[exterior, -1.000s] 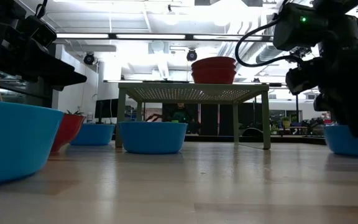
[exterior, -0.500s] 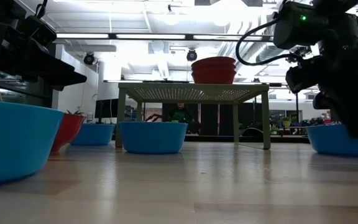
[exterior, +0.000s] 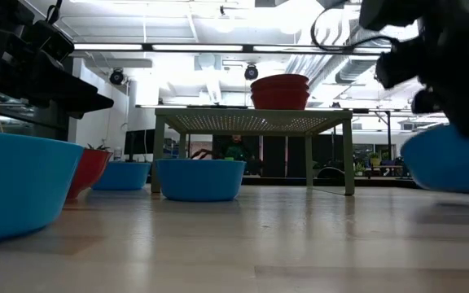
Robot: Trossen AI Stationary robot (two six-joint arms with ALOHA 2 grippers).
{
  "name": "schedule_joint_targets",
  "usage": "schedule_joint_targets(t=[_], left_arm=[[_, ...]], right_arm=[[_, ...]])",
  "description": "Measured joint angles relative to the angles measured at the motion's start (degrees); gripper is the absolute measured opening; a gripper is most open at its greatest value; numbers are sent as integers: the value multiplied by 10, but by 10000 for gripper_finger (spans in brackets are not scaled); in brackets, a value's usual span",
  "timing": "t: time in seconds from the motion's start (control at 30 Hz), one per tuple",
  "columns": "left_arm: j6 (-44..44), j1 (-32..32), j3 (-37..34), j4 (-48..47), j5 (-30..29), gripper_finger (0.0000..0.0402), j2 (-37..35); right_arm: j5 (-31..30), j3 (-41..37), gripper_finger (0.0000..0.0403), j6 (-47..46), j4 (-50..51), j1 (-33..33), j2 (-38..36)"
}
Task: Pick & Place Mini bowls
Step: Put the blue bowl on the shelf
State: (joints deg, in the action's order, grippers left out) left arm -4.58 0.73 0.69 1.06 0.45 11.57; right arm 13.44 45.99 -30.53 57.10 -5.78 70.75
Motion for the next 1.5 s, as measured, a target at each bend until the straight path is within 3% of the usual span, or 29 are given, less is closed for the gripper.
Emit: schedule_joint_targets(t=[0.47,1.13,1.5], left_arm=[[0,0,0,0,0,234,0],[0,0,0,0,0,234,0],[0,0,0,0,0,234,0]], right_arm=[[-71,184,1,75,176,48,-7],[-130,382,0,292,245,130,35],[-138,481,0,429,249,177,98]])
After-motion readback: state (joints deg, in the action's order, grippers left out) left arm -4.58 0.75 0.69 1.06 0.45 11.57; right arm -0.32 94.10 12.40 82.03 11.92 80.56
